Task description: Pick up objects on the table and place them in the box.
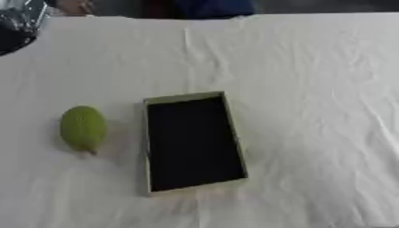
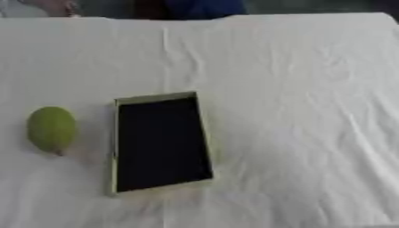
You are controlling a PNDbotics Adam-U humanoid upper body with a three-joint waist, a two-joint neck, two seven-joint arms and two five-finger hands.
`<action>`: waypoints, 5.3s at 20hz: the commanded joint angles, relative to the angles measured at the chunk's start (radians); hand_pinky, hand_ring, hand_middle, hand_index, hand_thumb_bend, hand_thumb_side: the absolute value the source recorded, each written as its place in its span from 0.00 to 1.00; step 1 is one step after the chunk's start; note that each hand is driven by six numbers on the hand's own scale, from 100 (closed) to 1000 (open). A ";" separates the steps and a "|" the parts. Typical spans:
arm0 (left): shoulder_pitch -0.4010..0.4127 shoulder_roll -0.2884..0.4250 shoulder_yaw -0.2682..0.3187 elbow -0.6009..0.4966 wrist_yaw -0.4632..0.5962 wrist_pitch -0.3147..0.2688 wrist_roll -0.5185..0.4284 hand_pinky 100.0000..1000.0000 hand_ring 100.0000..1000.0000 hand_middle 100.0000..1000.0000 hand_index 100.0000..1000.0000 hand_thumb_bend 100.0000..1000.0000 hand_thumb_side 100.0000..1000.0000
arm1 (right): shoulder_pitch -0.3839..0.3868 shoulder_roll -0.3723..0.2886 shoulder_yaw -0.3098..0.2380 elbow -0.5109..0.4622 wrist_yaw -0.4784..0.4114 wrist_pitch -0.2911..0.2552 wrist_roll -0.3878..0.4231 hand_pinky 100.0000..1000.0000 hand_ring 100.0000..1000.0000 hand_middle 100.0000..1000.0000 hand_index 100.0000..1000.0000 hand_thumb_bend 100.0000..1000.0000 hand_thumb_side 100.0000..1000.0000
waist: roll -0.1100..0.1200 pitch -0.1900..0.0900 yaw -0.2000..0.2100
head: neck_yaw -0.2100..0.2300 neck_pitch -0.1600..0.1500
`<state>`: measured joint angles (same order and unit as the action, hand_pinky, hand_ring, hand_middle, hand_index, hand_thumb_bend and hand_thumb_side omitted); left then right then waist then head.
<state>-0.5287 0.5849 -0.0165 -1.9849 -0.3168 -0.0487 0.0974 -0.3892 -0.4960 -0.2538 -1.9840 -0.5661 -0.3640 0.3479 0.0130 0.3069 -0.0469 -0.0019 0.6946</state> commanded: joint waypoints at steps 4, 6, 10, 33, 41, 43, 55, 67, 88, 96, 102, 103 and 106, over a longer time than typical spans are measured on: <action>0.007 0.151 -0.115 0.013 -0.083 -0.038 -0.089 0.84 0.81 0.80 0.90 0.53 0.24 | -0.005 -0.056 0.001 -0.016 0.002 0.007 0.006 0.82 0.71 0.58 0.80 0.00 0.49 | 0.030 -0.030 -0.004 | 0.000 0.015; -0.001 0.201 -0.165 0.032 -0.114 -0.052 -0.120 0.84 0.81 0.80 0.90 0.55 0.23 | -0.007 -0.056 0.002 -0.016 0.002 0.009 0.007 0.82 0.71 0.58 0.80 0.00 0.49 | 0.033 -0.030 -0.008 | 0.001 0.016; -0.005 0.305 -0.269 0.058 -0.178 -0.055 -0.183 0.85 0.82 0.80 0.89 0.56 0.23 | -0.005 -0.055 0.002 -0.016 0.001 0.009 0.009 0.82 0.71 0.58 0.80 0.00 0.49 | 0.032 -0.028 -0.015 | 0.006 0.021; 0.206 0.548 -0.170 -0.015 -0.054 0.132 -0.528 0.88 0.85 0.79 0.93 0.64 0.43 | -0.007 -0.035 0.001 -0.016 -0.002 0.015 0.016 0.82 0.71 0.58 0.80 0.00 0.52 | 0.019 -0.022 -0.020 | 0.016 0.026; 0.157 0.529 -0.178 -0.008 -0.053 0.230 -0.649 0.85 0.83 0.75 0.91 0.69 0.23 | -0.009 -0.030 0.003 -0.016 -0.003 0.018 0.021 0.82 0.71 0.58 0.80 0.00 0.52 | 0.017 -0.022 -0.025 | 0.020 0.025; 0.139 0.522 -0.188 0.001 -0.065 0.251 -0.681 0.88 0.86 0.78 0.90 0.71 0.15 | -0.009 -0.028 0.004 -0.016 -0.004 0.018 0.023 0.82 0.71 0.58 0.80 0.00 0.52 | 0.016 -0.022 -0.027 | 0.022 0.025; 0.033 0.460 -0.219 0.061 -0.117 0.279 -0.830 0.89 0.88 0.81 0.89 0.72 0.00 | -0.008 -0.018 0.005 -0.016 -0.005 0.025 0.034 0.83 0.72 0.58 0.81 0.00 0.53 | 0.015 -0.022 -0.032 | 0.024 0.028; -0.007 0.423 -0.273 0.169 -0.140 0.265 -0.928 0.91 0.92 0.84 0.89 0.70 0.00 | -0.005 -0.009 0.003 -0.016 -0.005 0.032 0.039 0.83 0.72 0.58 0.81 0.00 0.54 | 0.016 -0.020 -0.037 | 0.026 0.026; -0.113 0.275 -0.352 0.362 -0.237 0.279 -0.867 0.90 0.92 0.84 0.89 0.72 0.00 | 0.002 0.015 0.000 -0.016 -0.004 0.049 0.047 0.83 0.72 0.57 0.81 0.00 0.54 | 0.012 -0.016 -0.045 | 0.038 0.026; -0.121 0.263 -0.362 0.362 -0.282 0.266 -0.863 0.70 0.72 0.60 0.78 0.75 0.00 | 0.006 0.021 -0.003 -0.016 0.000 0.057 0.049 0.84 0.72 0.57 0.81 0.00 0.54 | 0.014 -0.014 -0.048 | 0.037 0.030; -0.113 0.278 -0.334 0.295 -0.349 0.257 -0.867 0.57 0.59 0.49 0.67 0.67 0.00 | 0.008 0.023 -0.004 -0.016 0.001 0.060 0.050 0.84 0.72 0.57 0.81 0.00 0.54 | 0.013 -0.015 -0.045 | 0.037 0.030; -0.112 0.280 -0.331 0.289 -0.359 0.257 -0.868 0.53 0.56 0.46 0.64 0.67 0.00 | 0.008 0.023 -0.004 -0.016 0.001 0.060 0.050 0.84 0.72 0.57 0.81 0.00 0.54 | 0.013 -0.015 -0.045 | 0.038 0.029; -0.108 0.282 -0.329 0.281 -0.384 0.257 -0.870 0.45 0.45 0.40 0.56 0.68 0.00 | 0.010 0.025 -0.005 -0.016 0.002 0.062 0.049 0.84 0.72 0.57 0.81 0.00 0.54 | 0.011 -0.015 -0.044 | 0.039 0.028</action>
<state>-0.6270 0.8275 -0.3653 -1.6851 -0.6862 0.2110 -0.7724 -0.3729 -0.4574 -0.2474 -1.9840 -0.5656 -0.3040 0.3975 0.0279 0.3091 -0.0917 0.0343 0.7207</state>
